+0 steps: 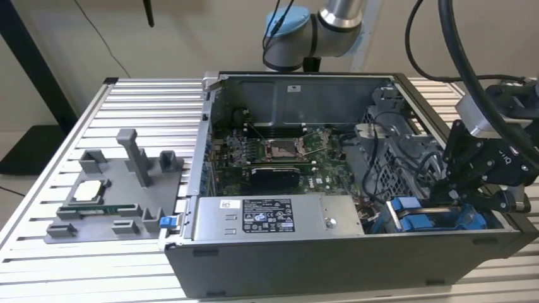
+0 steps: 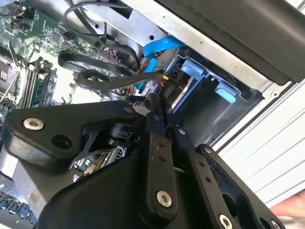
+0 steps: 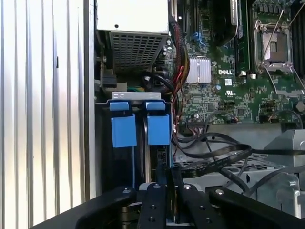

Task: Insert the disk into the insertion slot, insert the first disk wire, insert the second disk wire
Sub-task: 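Insert the second disk wire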

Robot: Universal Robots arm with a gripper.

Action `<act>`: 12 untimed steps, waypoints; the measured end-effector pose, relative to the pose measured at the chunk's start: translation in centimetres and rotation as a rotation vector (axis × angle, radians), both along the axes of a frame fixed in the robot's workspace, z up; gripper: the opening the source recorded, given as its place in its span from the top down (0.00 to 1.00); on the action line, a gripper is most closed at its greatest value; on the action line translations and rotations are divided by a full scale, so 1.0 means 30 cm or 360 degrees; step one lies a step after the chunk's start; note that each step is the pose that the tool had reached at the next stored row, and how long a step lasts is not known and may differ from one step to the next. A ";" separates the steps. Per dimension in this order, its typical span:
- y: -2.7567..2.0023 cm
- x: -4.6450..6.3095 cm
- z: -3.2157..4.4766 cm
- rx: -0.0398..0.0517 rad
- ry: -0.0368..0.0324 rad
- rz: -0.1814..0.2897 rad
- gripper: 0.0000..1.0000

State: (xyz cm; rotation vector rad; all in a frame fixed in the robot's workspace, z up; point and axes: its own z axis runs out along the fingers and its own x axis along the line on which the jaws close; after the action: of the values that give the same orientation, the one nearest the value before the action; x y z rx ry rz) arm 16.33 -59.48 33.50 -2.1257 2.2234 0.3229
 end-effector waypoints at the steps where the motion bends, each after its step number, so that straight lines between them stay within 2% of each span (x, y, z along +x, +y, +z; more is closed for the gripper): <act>1: 0.000 0.000 -0.002 0.0001 0.0000 0.0000 1.00; 2: 0.000 0.000 -0.003 0.0003 0.0000 0.0000 0.00; 3: 0.000 0.001 -0.006 0.0007 0.0000 0.0000 0.00; 5: 0.000 0.001 0.009 0.0004 0.0002 0.0000 0.00; 12: 0.000 0.000 0.102 0.0004 0.0003 0.0000 0.00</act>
State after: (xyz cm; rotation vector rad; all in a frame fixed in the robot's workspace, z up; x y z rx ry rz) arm 16.33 -59.48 36.57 -2.1252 2.2229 0.3275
